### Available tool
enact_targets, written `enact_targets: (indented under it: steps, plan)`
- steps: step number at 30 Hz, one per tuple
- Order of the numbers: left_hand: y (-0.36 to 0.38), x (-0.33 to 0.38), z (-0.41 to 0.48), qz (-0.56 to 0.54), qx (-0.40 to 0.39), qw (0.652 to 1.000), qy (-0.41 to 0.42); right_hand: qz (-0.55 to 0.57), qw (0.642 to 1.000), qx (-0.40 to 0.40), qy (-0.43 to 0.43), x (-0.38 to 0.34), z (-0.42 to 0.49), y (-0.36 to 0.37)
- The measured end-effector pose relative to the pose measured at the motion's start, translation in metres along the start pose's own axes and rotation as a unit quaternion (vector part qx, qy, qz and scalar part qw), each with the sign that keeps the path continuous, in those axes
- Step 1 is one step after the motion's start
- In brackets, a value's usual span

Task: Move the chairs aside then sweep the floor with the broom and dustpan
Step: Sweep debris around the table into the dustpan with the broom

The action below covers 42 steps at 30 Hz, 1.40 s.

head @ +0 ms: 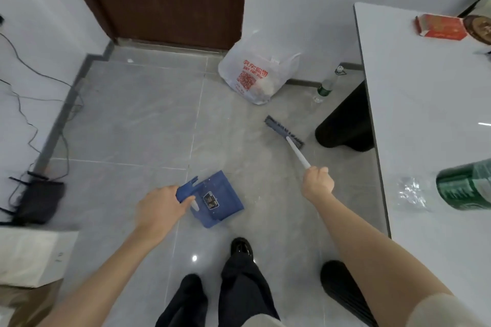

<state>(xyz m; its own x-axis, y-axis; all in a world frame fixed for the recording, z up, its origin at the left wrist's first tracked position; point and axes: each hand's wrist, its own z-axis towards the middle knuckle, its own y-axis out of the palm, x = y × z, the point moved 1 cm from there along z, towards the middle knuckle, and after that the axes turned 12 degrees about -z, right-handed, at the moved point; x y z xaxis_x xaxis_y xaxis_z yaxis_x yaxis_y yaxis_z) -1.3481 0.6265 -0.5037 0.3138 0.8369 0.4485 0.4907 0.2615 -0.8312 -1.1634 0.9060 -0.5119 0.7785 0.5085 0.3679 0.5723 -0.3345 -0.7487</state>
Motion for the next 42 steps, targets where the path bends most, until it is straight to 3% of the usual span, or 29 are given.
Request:
enact_targets:
  steps: [3,8,14,20,26,30,34,42]
  plan:
    - [0.01,0.001,0.011,0.006,0.004,1.0,0.007,0.056,0.998,-0.023,-0.014,-0.005,0.026,0.001]
    - [0.015,0.011,0.011,0.02,0.018,1.0,-0.015,0.149,0.978,-0.142,-0.027,-0.013,0.03,0.022]
    - [0.009,0.006,0.007,-0.002,0.024,0.999,-0.046,0.218,0.974,-0.069,-0.002,-0.018,0.032,0.018]
    - [0.007,-0.013,0.014,-0.032,0.044,0.998,-0.04,0.247,0.965,-0.058,-0.065,-0.059,0.058,-0.01]
    - [0.013,-0.03,0.027,-0.044,0.059,0.996,-0.054,0.171,0.967,-0.089,-0.164,-0.125,0.102,-0.041]
    - [0.011,-0.031,0.027,-0.016,0.029,0.998,-0.054,0.129,0.977,-0.079,-0.152,-0.127,0.1,-0.024]
    - [0.005,-0.026,0.019,0.013,0.048,0.997,-0.065,0.114,0.981,-0.081,-0.136,-0.104,0.079,-0.003]
    - [-0.005,-0.041,-0.012,0.037,0.013,0.999,-0.027,0.12,0.98,-0.134,-0.083,-0.045,-0.02,0.057]
